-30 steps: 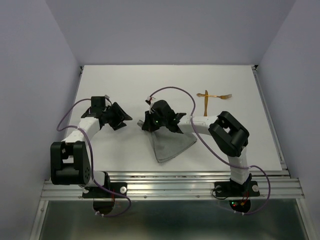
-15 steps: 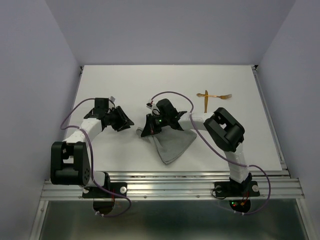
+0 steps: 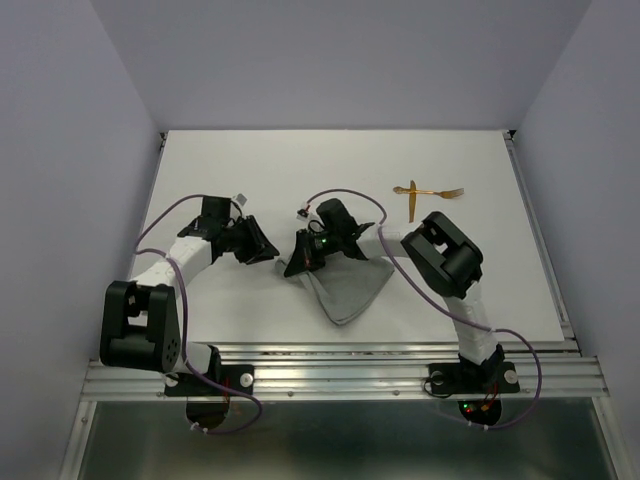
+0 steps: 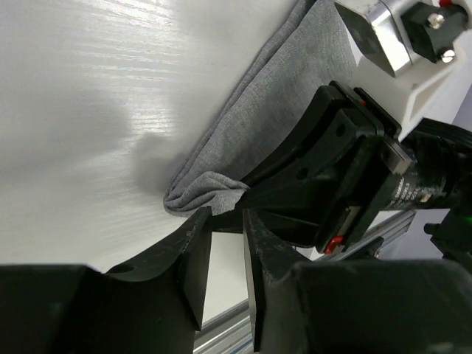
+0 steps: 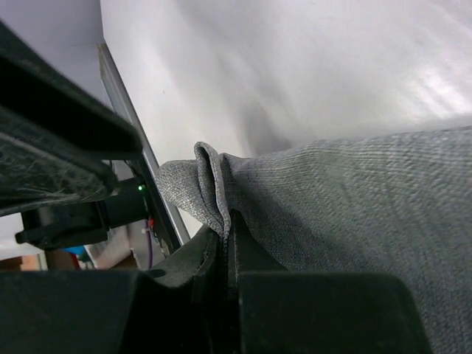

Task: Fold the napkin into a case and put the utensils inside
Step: Fold the lower triangle-folded napkin at the center of the board.

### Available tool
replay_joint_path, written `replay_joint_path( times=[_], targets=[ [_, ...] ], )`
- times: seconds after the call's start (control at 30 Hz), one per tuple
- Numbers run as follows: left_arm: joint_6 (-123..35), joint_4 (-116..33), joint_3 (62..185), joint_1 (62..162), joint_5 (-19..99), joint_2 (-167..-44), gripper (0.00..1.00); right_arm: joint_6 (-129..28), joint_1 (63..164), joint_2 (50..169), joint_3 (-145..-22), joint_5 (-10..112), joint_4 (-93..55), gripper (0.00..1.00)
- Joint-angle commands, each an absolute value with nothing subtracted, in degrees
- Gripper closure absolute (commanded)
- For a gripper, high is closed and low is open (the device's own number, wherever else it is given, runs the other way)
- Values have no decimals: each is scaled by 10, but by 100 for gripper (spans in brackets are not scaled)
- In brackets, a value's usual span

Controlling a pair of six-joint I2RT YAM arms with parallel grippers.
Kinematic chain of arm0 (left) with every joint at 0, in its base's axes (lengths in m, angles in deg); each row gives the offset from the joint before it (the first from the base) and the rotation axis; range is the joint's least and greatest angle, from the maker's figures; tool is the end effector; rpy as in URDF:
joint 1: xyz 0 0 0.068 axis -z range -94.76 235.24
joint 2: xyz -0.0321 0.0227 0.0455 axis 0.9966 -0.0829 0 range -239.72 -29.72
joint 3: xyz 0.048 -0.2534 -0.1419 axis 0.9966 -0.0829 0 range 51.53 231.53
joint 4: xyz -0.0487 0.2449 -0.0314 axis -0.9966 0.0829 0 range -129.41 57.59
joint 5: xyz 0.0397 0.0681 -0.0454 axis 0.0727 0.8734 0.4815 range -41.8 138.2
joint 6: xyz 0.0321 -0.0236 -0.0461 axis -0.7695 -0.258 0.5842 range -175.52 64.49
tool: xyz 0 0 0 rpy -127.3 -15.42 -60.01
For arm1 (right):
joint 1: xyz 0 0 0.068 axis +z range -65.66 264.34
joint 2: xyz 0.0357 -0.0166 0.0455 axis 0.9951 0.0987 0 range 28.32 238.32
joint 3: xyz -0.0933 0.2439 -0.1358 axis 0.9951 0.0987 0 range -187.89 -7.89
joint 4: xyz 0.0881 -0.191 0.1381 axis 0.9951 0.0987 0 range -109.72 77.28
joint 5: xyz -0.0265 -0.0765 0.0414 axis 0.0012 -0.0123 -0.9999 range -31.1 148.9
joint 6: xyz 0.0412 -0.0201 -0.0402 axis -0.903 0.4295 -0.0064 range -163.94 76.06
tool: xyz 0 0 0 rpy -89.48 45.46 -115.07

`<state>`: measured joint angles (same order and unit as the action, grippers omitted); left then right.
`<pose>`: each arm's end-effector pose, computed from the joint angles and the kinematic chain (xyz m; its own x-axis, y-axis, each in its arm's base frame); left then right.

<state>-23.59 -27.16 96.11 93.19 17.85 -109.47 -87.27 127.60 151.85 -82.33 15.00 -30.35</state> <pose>0.2662 -0.0604 0.2257 -0.8611 -0.3406 -0.3776 0.0031 0.7391 -0.6736 0.3138 0.3388 0.1477 -0.9397 -0.2053 -0.2735 -0.3359 0.4036 0.8510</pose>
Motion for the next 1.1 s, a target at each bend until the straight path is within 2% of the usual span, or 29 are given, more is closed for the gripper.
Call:
replay_joint_path(
  times=[0.0,0.53,0.87,1.0,1.03,1.07],
  targets=[
    [-243,-282,967,938,169,-1094,66,-913,1261,1534,-844,121,-325,99],
    [-252,-289,1006,997,174,-1173,70,-938,1249,1554,-843,108,-326,99],
    [-261,-299,1048,999,205,-1244,71,-939,1249,1554,-846,110,-326,99],
    [-262,-307,1049,1002,203,-1271,72,-936,1249,1542,-838,132,-325,80],
    [-262,-309,1049,1002,203,-1275,73,-934,1249,1533,-837,137,-323,68],
    [-262,-313,1046,1002,202,-1281,73,-933,1249,1529,-830,148,-321,64]
  ],
)
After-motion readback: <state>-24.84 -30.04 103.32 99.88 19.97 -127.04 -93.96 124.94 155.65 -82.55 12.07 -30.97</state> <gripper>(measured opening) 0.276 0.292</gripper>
